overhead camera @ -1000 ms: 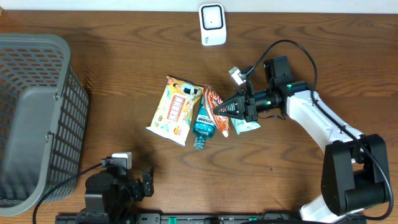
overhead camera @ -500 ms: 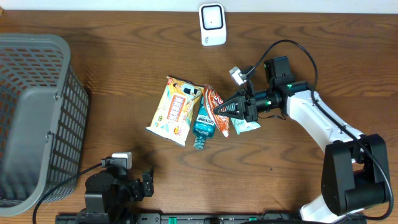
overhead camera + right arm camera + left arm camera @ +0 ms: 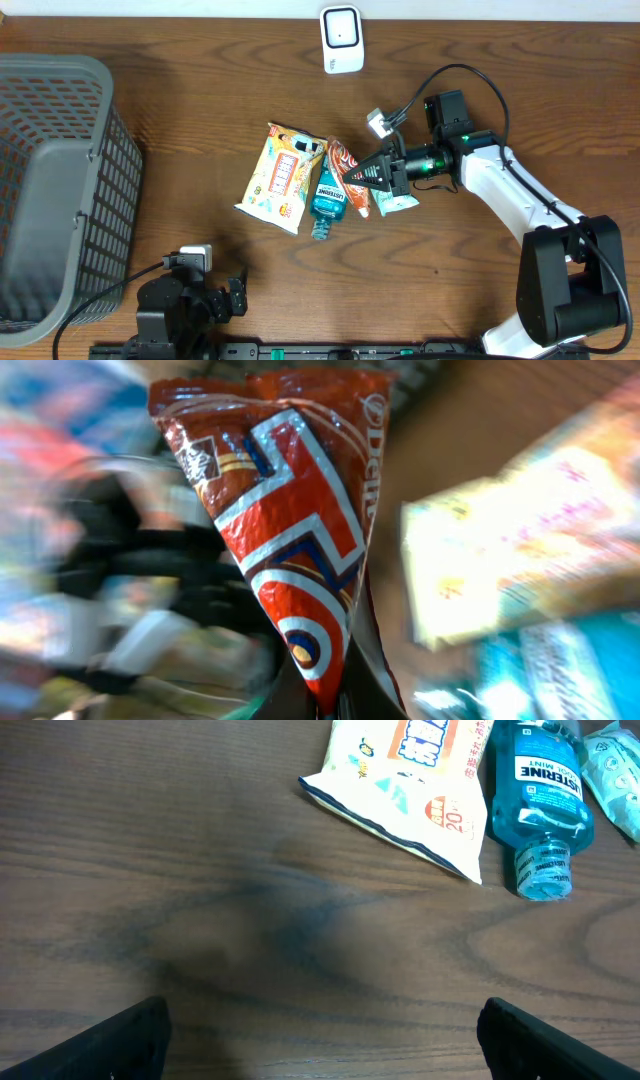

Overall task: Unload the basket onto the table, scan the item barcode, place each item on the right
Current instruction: 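Lift the Top bar and carry it toward the scanner, then hold the Top bar in front of the white scanner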

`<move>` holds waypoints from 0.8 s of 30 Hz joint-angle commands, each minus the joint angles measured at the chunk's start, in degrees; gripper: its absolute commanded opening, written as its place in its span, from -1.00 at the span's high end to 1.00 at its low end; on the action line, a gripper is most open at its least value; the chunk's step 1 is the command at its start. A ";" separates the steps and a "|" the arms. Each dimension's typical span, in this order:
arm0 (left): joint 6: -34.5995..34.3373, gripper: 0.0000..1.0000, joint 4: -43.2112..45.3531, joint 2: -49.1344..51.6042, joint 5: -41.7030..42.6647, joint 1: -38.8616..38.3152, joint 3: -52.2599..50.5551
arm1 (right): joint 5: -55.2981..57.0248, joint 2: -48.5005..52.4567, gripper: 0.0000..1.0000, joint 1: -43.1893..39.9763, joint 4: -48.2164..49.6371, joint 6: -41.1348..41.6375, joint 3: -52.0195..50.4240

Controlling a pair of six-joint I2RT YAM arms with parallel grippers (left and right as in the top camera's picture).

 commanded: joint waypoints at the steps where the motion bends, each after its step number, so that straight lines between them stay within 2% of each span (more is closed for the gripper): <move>1: -0.28 -0.96 -1.81 -0.09 -0.13 -0.13 -0.52 | 21.18 -0.74 0.98 0.92 -0.07 7.21 0.15; 7: -0.28 -0.96 -1.81 -0.09 -0.13 -0.13 -0.52 | 35.12 -0.74 0.98 2.05 -0.24 13.35 5.27; 14: -0.28 -0.95 -1.81 -0.09 -0.13 -0.13 -0.52 | 55.41 2.03 0.98 5.18 -1.57 13.29 16.24; 18: -0.28 -0.96 -1.81 -0.09 -0.13 -0.13 -0.50 | 62.90 8.33 0.98 6.71 -3.65 13.51 24.98; 24: -0.28 -0.96 -1.81 -0.09 -0.13 -0.13 -0.52 | 71.73 22.14 0.98 6.69 -7.48 13.42 43.36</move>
